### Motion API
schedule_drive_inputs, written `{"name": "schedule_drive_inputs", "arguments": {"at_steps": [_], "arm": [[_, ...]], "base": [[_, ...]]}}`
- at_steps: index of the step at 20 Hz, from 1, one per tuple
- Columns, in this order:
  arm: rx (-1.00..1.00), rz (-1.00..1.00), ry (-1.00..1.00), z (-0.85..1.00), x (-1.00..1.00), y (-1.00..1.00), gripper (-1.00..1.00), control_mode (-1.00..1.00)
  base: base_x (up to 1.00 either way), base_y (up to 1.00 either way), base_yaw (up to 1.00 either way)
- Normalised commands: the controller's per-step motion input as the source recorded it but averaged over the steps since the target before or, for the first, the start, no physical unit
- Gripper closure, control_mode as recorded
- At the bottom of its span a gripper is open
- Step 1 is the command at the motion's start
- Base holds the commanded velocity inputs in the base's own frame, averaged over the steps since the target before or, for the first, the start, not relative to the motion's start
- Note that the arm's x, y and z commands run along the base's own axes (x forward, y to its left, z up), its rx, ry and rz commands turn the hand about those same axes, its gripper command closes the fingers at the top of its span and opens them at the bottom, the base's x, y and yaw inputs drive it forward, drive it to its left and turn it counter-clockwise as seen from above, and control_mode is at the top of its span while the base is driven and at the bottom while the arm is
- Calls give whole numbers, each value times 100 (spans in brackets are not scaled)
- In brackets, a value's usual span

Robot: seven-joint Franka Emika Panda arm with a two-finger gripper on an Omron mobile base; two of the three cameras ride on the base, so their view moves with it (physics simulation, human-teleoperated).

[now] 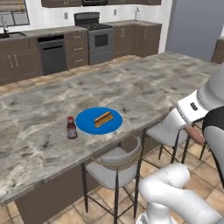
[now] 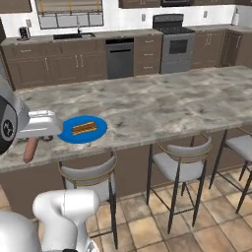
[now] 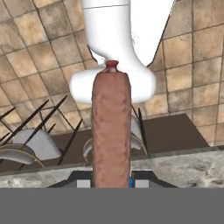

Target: Move the hot dog bun to the plate on the dining table and place the condiment next to that plate. Then navigate to the fridge and take the sausage and place it on the plate as well.

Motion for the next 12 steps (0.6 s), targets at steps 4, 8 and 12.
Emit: {"name": "schedule_drive_inputs", "arguments": {"at_steps": [4, 8, 12], "arm": [[0, 0, 0, 0, 0, 0, 100, 100], [0, 0, 0, 0, 0, 0, 100, 100], [0, 0, 0, 0, 0, 0, 100, 100]], "base": [[53, -1, 26], [28, -19, 26], [20, -19, 20]]}}
